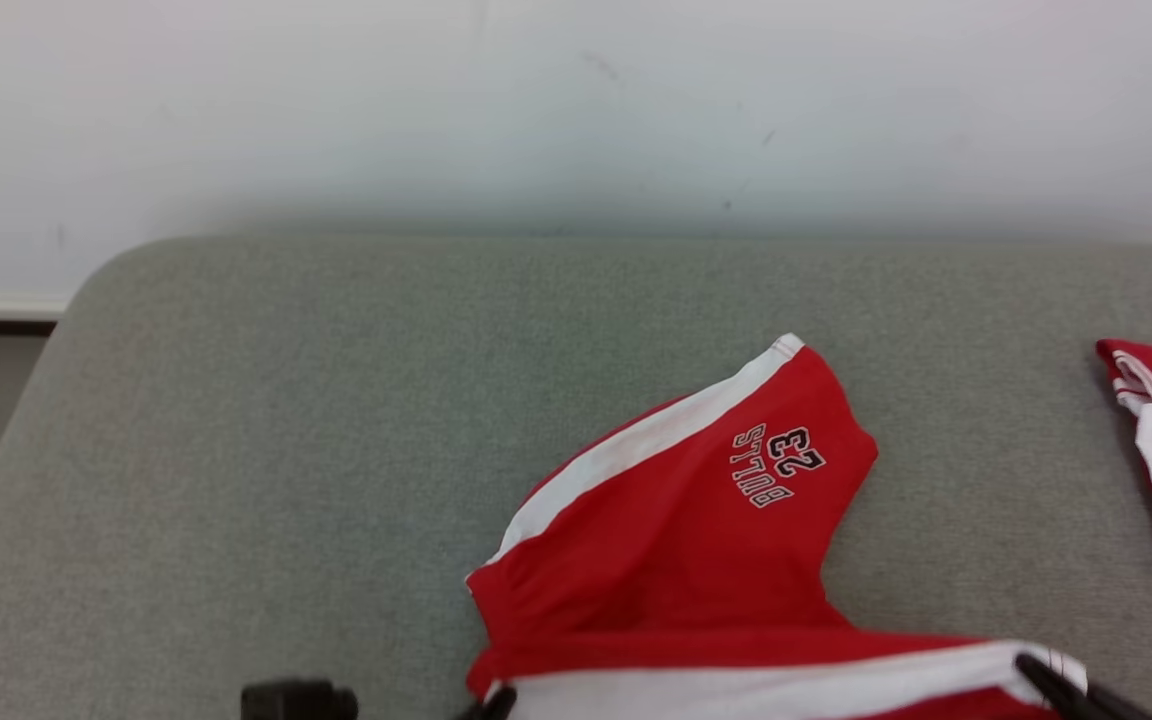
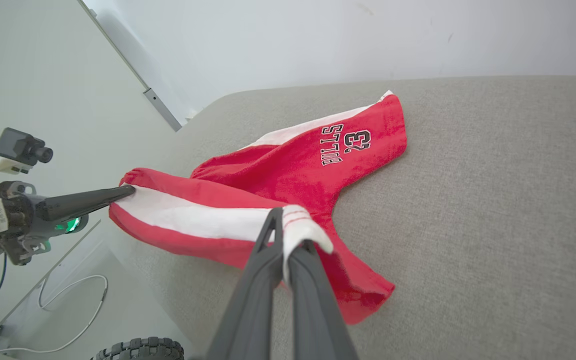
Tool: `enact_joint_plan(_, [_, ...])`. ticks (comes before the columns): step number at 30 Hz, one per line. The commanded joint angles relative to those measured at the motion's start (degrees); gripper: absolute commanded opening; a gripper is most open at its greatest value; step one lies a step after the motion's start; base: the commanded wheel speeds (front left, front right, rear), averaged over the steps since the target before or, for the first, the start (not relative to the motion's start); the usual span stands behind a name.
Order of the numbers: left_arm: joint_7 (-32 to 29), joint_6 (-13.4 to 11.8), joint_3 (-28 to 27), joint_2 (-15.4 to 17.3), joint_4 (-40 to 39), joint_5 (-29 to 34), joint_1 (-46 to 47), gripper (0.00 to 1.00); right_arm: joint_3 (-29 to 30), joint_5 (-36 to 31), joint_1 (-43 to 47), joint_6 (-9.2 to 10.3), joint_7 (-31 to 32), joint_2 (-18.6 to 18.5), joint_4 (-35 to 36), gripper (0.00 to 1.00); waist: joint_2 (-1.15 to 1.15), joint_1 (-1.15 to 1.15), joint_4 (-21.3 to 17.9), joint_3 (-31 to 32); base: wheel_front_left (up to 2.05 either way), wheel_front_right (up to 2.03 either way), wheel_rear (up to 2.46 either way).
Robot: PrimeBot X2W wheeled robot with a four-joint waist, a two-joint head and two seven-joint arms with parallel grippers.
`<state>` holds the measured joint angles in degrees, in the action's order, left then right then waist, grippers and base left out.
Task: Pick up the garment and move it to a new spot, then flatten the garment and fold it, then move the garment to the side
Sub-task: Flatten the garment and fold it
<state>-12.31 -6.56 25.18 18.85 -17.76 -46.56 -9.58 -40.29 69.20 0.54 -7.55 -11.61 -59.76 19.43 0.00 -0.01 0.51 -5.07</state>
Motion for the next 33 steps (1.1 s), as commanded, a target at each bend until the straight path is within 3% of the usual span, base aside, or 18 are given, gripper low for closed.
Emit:
enact_joint_plan(1, [-0.4, -0.4, -0.4, -0.6, -0.2, -0.6, 2.0, 0.0, 0.5, 0.6, -2.0, 0.15, 0.7, 0.3, -0.7, 0.0, 0.0, 0.01, 1.4, -1.9, 0.0, 0.0, 0.0])
enact_joint_plan(7, [-3.7, -2.6, -0.7, -6.0, 4.1, -3.3, 12.4, 0.0, 0.5, 1.9, -14.2, 0.16, 7.0, 3.3, -6.4, 0.0, 0.0, 0.01, 5.2, -7.1, 0.0, 0.0, 0.0])
enact_joint_plan(13, [-3.5, -5.0, -0.2, -11.1, 12.1, -1.4, 22.4, 0.0, -0.7, 3.6, -25.8, 0.16, 11.5, 6.7, -14.1, 0.0, 0.0, 0.01, 8.5, -11.6, 0.0, 0.0, 0.0])
enact_joint_plan(28, [4.7, -5.2, 5.3, -15.4, 26.8, 2.3, 34.7, 0.0, -7.2, 4.3, -42.9, 0.15, 13.5, 8.9, -29.0, 0.02, 0.0, 0.01, 14.9, -17.2, 0.0, 0.0, 0.0])
enact_joint_plan(30, [5.5, -5.5, 6.0, -15.6, 27.9, 2.0, 35.4, 0.0, -8.3, 4.3, -44.1, 0.15, 12.9, 9.1, -29.8, 0.17, 0.0, 0.01, 15.1, -17.3, 0.0, 0.0, 0.0])
enact_joint_plan(31, [6.0, -5.6, 6.3, -15.6, 28.3, 1.7, 35.7, 0.01, -8.6, 4.1, -44.7, 0.15, 12.3, 9.2, -30.0, 0.47, 0.0, 0.01, 15.1, -17.4, 0.0, 0.0, 0.0])
enact_joint_plan(32, [6.4, -5.8, 6.5, -15.7, 28.7, 1.5, 36.0, 0.08, -8.9, 4.4, -45.2, 0.15, 11.7, 9.3, -30.4, 1.0, 0.0, 0.01, 15.0, -17.4, 0.0, 0.0, 0.0])
enact_joint_plan(33, [6.4, -5.8, 6.5, -15.7, 28.7, 1.5, 36.0, 0.08, -8.9, 4.4, -45.2, 0.15, 11.7, 9.3, -30.4, 1.0, 0.0, 0.01, 15.0, -17.4, 0.0, 0.0, 0.0])
